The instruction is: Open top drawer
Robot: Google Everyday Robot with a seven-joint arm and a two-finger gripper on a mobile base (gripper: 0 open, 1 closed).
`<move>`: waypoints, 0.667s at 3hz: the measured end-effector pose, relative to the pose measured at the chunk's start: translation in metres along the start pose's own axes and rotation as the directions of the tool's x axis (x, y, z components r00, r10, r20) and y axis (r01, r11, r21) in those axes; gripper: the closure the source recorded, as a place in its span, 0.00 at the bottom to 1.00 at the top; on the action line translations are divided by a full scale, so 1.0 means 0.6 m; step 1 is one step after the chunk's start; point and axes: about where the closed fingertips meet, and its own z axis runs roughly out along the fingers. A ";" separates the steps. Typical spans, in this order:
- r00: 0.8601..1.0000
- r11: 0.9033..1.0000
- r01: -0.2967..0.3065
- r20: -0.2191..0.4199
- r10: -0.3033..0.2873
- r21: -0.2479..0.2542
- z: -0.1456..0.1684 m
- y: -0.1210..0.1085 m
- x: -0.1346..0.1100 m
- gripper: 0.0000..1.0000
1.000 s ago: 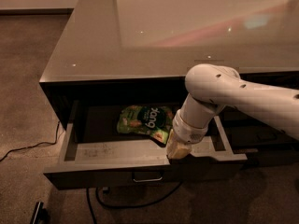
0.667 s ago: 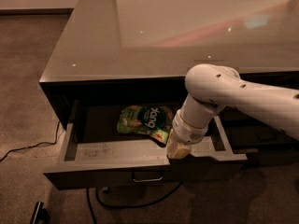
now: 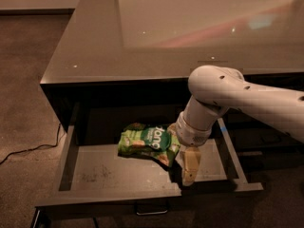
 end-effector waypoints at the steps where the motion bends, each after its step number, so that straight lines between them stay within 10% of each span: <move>1: 1.000 1.000 0.000 0.000 0.000 0.000 0.000 0.000 0.000 0.00; 2: 0.999 1.000 0.004 0.038 -0.005 0.010 -0.003 -0.004 -0.001 0.00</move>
Offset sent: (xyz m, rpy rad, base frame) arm 0.0076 -0.0004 0.0065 0.0928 -0.0164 -0.0113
